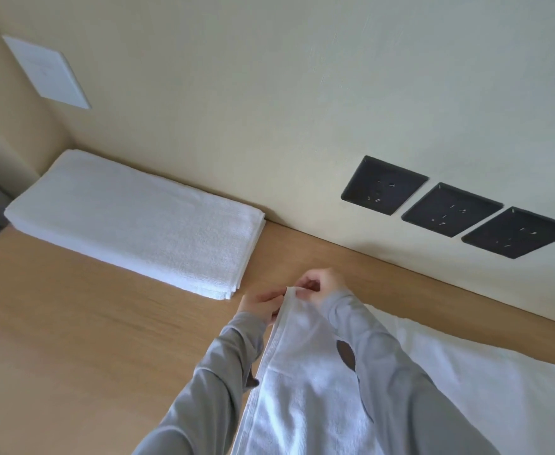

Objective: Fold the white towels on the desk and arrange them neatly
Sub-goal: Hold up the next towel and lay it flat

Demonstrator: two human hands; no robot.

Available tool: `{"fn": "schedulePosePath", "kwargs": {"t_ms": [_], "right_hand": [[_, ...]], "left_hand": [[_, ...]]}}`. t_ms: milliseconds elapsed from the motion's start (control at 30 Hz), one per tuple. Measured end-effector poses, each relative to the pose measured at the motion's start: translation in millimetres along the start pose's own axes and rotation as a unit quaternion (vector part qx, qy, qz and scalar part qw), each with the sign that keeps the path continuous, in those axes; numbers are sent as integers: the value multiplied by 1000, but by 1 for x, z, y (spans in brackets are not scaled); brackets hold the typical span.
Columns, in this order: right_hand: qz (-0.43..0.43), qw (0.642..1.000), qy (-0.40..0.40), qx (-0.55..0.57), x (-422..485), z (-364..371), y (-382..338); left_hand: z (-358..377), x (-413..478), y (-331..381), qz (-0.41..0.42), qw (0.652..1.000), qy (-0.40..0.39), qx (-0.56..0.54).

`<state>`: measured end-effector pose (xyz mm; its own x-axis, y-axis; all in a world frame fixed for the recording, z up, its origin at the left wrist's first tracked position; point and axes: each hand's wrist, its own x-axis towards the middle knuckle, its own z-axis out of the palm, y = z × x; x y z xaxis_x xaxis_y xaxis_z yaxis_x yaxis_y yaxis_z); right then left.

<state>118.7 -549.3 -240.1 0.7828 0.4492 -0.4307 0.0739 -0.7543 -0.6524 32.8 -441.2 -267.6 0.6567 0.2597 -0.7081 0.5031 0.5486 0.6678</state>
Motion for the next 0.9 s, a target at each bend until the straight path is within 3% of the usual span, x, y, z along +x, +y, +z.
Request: {"fn": "schedulePosePath", "kwargs": {"t_ms": [267, 367, 500, 600, 700, 800, 900], "right_hand": [[-48, 999, 16, 8, -2, 5, 8], [-54, 998, -18, -29, -6, 1, 9], [-72, 997, -21, -30, -14, -7, 8], [-90, 996, -11, 12, -21, -12, 9], [-108, 994, 8, 24, -24, -13, 9], [-122, 992, 21, 39, -25, -12, 10], [-135, 989, 18, 59, -26, -11, 13]], "left_hand": [[-2, -3, -3, 22, 999, -3, 32], [-2, -7, -3, 40, 999, -11, 28], [3, -14, -5, 93, 993, 30, 71], [2, -20, -7, 168, 976, 52, 129], [-6, -27, -18, 229, 933, 85, 266], [-20, -39, -44, 233, 902, 114, 346], [-31, -56, -70, 232, 905, 118, 337]]}}
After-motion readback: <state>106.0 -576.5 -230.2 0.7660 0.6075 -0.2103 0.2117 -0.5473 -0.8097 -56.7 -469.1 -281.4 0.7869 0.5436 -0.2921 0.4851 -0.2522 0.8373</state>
